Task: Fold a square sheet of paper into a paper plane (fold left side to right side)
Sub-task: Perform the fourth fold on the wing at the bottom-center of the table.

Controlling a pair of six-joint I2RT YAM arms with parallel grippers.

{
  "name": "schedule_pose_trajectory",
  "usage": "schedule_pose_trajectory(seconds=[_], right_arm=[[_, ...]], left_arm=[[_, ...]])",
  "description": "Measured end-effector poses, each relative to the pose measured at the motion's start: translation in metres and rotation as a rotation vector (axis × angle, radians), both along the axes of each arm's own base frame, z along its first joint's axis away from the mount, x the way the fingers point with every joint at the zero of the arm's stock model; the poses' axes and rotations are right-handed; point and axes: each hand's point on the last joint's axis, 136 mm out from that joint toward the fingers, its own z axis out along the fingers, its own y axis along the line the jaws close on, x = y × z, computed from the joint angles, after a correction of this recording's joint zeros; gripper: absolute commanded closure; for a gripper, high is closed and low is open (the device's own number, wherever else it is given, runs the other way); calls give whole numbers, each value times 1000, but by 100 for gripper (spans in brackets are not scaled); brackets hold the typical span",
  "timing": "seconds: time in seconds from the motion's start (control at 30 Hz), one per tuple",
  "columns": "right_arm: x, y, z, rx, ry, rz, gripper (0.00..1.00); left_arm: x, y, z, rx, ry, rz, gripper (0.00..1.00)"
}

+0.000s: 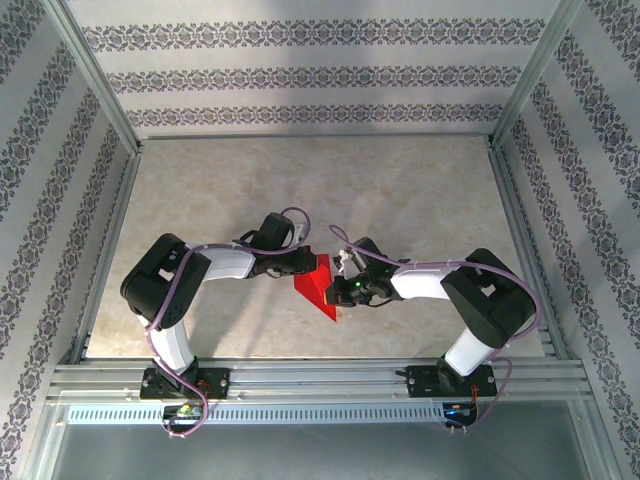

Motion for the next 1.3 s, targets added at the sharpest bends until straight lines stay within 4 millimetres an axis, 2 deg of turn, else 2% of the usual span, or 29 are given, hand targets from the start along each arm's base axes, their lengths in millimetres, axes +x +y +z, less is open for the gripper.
schedule_pose_trajectory(seconds=[0.17,0.3,0.47,0.63,0.77,0.9,1.0,1.1,1.3], right_arm=[[0,0,0,0,0,0,100],[0,0,0,-3,3,0,100],[-1,-3,1,-9,13,-2,100],[-2,-14,4,-30,39,-24,100],[-7,-18,18,-16,59,-29,100],[-1,-9,40,43,30,-28,100],[7,-2,50,76,11,-37,100],[12,6,49,83,5,-39,100],[18,16,29,56,12,-53,100]], left_arm=[[6,-1,-3,14,-9,7,100],[4,2,-14,37,9,15,100],[3,3,-16,31,0,14,100],[3,3,-15,18,-18,13,100],[2,3,-15,12,-29,14,100],[3,3,-15,8,-36,14,100],[2,3,-15,7,-37,14,100],[2,3,-15,6,-38,14,100],[2,3,-15,6,-40,14,100]])
